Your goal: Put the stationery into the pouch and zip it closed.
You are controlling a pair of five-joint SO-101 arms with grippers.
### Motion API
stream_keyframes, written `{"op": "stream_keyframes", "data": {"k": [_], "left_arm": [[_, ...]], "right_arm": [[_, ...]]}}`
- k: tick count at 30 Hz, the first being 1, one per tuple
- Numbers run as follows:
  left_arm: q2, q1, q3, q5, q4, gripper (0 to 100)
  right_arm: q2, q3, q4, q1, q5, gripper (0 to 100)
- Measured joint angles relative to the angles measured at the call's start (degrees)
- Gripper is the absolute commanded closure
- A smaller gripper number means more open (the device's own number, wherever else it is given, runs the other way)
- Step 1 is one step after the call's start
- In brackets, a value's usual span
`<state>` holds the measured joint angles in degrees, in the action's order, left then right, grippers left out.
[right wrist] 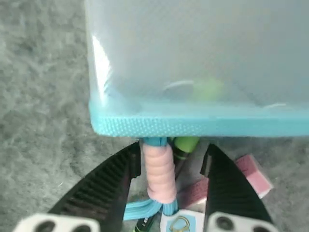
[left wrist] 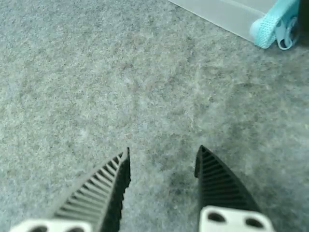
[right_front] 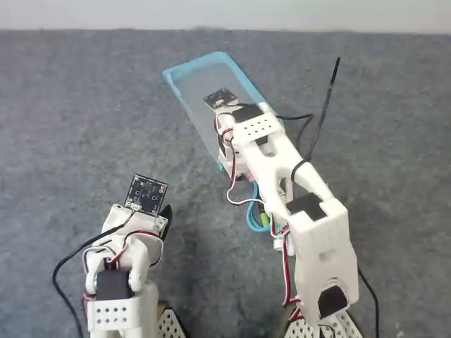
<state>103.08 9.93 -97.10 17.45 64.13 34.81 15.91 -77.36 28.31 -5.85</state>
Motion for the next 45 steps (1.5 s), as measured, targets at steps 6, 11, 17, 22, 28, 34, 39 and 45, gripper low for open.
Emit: {"op": "stream_keyframes", "data": {"k": [6, 11, 17, 22, 28, 34, 39, 45], "left_arm": [[0.0, 0.0, 0.0, 0.0, 0.0, 79], [0.0, 0.0, 0.0, 0.0, 0.0, 79], [0.0, 0.0, 0.0, 0.0, 0.0, 79], [0.0, 0.0, 0.0, 0.0, 0.0, 79], [0.0, 0.0, 0.0, 0.0, 0.0, 79], [0.0, 0.0, 0.0, 0.0, 0.0, 79], [0.0, 0.0, 0.0, 0.0, 0.0, 79], [0.0, 0.0, 0.0, 0.0, 0.0, 79]], "right_arm": [[0.6, 0.0, 0.3, -0.3, 0.0, 94.0], [0.6, 0.0, 0.3, -0.4, 0.1, 86.8], [0.6, 0.0, -0.3, -0.4, 0.1, 78.3], [0.6, 0.0, -0.4, -0.2, 0.1, 78.6], [-0.8, 0.0, -1.6, -0.3, 0.0, 78.6], [-1.5, 0.0, -1.6, -0.2, 0.0, 78.6], [-1.5, 0.0, -1.6, -0.3, 0.0, 87.4], [-1.5, 0.0, -1.6, -0.2, -0.1, 97.6]]}}
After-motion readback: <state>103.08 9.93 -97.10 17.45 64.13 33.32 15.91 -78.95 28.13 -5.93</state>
